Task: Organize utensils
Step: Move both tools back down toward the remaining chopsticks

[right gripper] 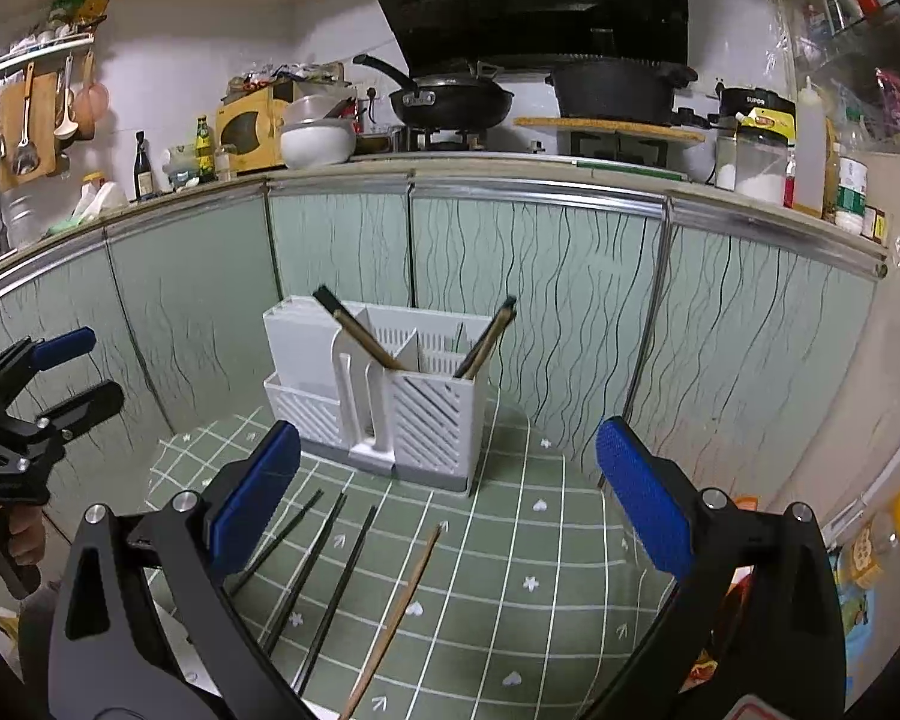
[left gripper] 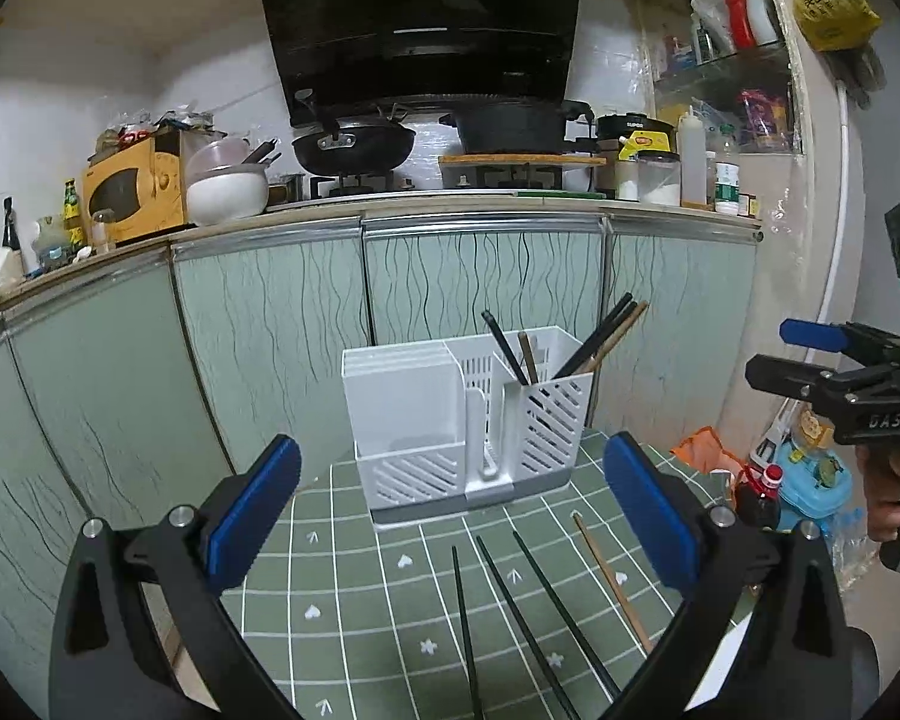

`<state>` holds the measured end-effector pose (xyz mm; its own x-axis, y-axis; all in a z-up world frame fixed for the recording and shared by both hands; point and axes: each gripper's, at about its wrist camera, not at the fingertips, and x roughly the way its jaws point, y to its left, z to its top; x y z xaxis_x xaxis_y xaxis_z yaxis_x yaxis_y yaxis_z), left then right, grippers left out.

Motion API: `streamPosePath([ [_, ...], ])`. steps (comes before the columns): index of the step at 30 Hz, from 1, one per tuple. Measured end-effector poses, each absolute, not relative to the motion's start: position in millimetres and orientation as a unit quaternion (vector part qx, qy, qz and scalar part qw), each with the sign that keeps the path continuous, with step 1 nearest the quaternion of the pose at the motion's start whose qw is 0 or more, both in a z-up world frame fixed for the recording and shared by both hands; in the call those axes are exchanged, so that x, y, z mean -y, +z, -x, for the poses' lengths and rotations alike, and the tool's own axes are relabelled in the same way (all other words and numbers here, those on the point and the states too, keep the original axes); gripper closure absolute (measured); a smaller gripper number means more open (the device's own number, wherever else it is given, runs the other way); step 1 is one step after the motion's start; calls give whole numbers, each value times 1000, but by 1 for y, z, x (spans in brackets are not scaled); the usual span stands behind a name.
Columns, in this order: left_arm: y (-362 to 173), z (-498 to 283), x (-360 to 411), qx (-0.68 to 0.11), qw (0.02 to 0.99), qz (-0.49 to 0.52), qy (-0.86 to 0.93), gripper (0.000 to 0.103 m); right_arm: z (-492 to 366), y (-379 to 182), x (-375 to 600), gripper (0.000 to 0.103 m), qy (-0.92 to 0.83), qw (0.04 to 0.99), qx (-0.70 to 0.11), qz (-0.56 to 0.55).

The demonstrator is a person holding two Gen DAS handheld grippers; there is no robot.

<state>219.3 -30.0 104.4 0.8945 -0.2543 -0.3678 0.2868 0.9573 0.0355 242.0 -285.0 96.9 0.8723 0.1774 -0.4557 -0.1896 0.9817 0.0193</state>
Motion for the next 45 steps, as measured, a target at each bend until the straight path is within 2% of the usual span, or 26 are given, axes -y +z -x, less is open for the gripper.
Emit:
streamPosePath([
  [12,72,-204,6,-194,972,-52,-123,5,-226,61,287,8,95,960,-263,19],
  [26,10,-199,-6,-243,960,-74,-115,5,-222,13,281,8,103,949,-297,23],
  [45,-58,-194,2,-305,945,-52,-108,5,-215,-47,275,8,86,937,-339,22],
])
